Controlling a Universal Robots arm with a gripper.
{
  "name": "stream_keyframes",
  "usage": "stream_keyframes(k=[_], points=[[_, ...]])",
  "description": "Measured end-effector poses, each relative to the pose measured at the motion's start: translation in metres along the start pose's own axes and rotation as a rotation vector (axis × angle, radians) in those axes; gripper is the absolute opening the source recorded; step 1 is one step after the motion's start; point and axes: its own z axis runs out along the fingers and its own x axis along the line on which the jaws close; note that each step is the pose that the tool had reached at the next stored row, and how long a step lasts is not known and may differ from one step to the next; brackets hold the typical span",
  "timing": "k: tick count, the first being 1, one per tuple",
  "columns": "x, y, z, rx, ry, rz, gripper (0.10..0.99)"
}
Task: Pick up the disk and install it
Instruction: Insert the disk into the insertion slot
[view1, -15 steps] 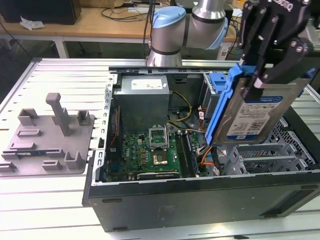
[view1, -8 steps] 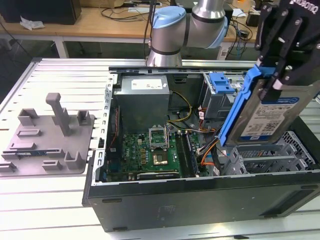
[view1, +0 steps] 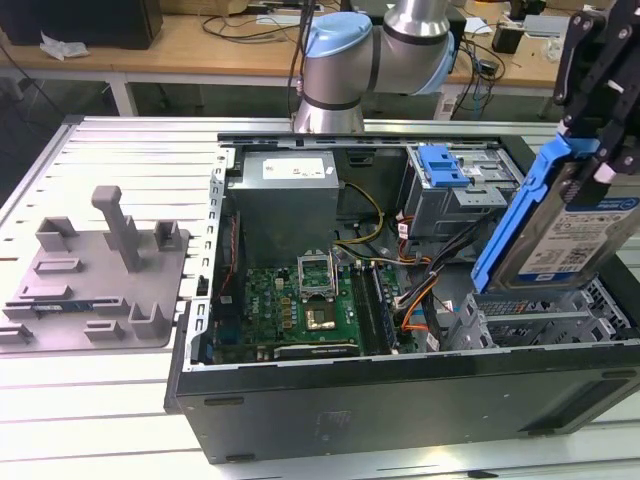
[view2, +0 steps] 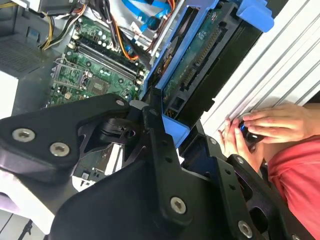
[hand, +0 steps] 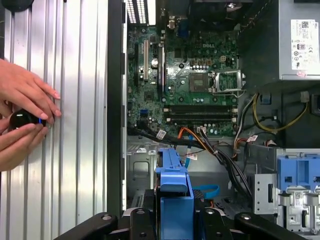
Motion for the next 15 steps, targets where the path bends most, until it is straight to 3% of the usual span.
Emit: stream_keyframes(k=[5, 13, 15], points=[[0.0002, -0.009, 0.0011, 0.0, 0.0001, 0.0, 0.365], [0.0002, -0.0095, 0.0021, 0.0, -0.0002, 0.004, 0.365], [0.0002, -0.008, 0.0026, 0.005, 0.0005, 0.004, 0.365]])
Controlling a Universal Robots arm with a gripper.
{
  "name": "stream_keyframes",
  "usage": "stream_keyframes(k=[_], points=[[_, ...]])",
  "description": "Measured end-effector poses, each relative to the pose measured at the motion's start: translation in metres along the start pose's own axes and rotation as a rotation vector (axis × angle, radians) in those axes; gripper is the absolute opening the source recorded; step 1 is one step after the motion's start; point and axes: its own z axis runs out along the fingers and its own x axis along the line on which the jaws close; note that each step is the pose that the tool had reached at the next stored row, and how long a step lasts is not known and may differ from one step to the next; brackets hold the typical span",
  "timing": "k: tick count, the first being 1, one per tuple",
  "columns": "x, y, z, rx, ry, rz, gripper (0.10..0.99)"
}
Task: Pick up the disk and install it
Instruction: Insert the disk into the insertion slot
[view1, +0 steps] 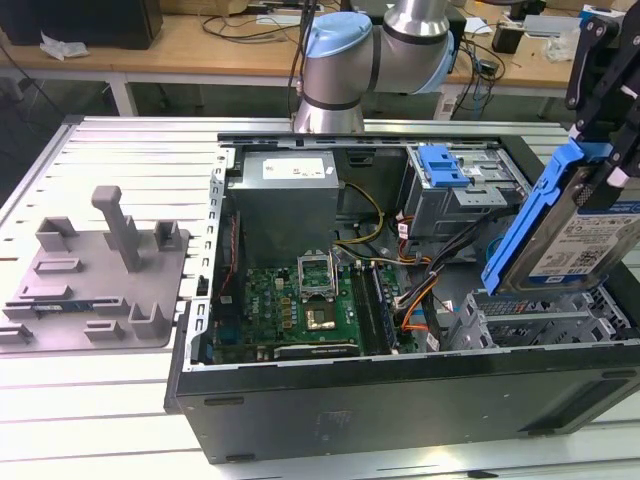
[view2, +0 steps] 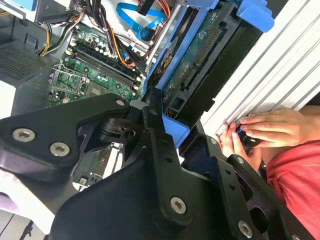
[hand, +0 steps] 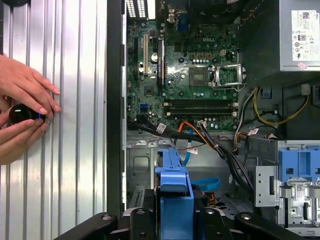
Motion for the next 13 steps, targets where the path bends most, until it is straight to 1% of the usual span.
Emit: stream_keyframes(k=[3, 4, 9, 13], points=[[-0.0001, 0.0027, 0.0011, 0.019, 0.0019, 0.0, 0.365], [-0.0001, 0.0034, 0.0013, 0.021, 0.0021, 0.0, 0.365], [-0.0001, 0.0042, 0.0014, 0.021, 0.0023, 0.001, 0.365], [-0.0001, 0.0043, 0.0024, 0.021, 0.0022, 0.017, 0.365]])
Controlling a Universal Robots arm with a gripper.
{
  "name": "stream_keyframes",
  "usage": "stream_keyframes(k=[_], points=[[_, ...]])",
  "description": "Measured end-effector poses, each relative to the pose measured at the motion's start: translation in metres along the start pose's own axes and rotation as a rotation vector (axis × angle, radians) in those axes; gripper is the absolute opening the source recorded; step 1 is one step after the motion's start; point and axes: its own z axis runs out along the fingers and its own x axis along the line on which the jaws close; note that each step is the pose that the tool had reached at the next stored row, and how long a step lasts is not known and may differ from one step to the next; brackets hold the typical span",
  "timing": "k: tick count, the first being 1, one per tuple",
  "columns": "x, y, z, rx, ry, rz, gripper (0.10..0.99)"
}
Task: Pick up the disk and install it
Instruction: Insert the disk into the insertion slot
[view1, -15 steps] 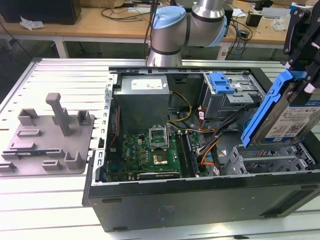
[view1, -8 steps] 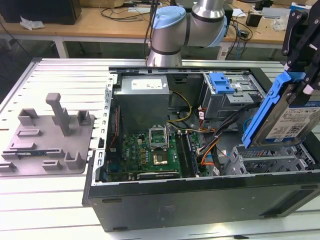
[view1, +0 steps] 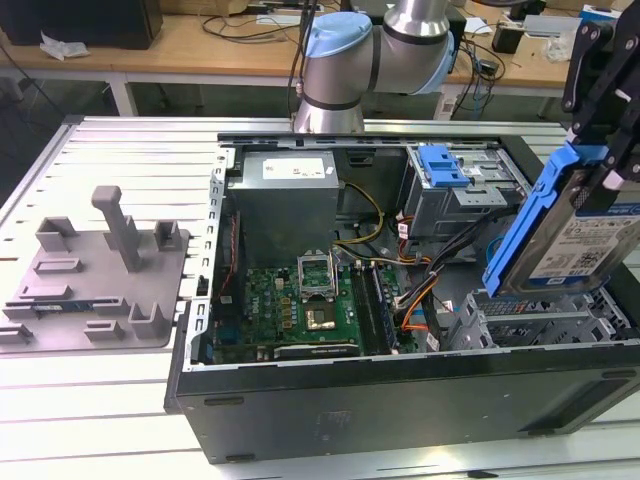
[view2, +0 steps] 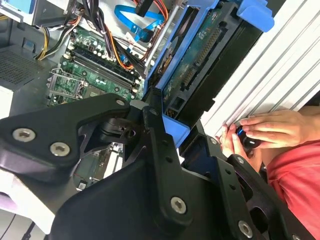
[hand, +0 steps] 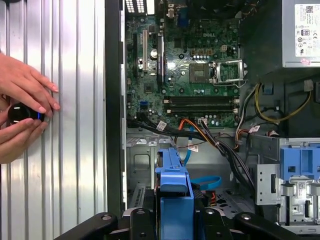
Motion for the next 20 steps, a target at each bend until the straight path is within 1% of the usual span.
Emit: stream_keyframes(k=[3, 20], points=[[0.0, 0.0, 0.0013, 0.0, -0.0002, 0.013, 0.365], [-0.0001, 0.001, 0.0084, -0.001, -0.0001, 0.013, 0.365]])
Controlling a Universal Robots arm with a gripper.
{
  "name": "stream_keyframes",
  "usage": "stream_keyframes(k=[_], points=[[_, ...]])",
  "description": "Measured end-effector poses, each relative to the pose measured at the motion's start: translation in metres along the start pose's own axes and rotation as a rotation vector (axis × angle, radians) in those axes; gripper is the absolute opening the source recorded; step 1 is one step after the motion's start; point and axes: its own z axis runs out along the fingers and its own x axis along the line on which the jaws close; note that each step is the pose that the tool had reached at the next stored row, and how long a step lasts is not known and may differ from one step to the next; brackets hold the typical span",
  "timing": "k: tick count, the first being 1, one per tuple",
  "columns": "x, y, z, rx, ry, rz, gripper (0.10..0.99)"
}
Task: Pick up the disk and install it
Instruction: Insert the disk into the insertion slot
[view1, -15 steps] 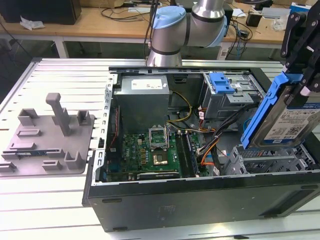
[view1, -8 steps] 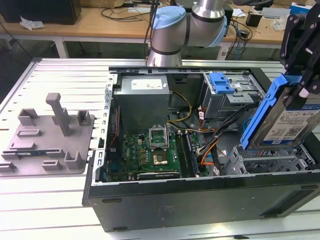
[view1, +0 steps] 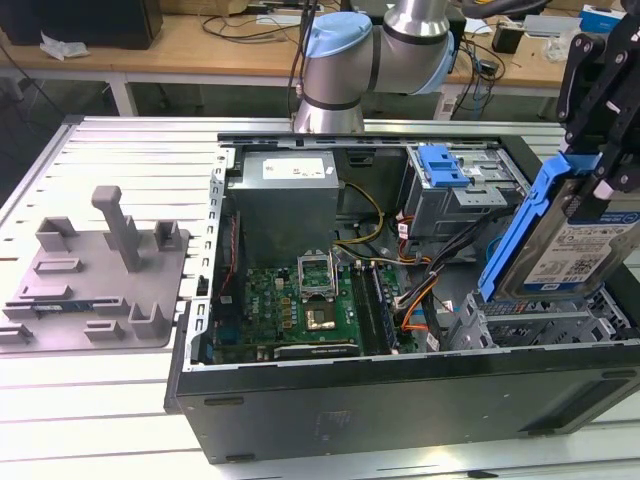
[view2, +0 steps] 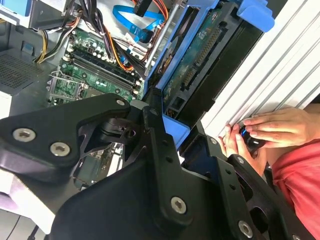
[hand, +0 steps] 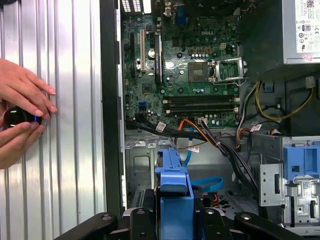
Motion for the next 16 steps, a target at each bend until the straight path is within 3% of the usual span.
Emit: stream_keyframes(k=[16], points=[[-0.0001, -0.0011, 0.0075, -0.001, 0.0, -0.007, 0.365]])
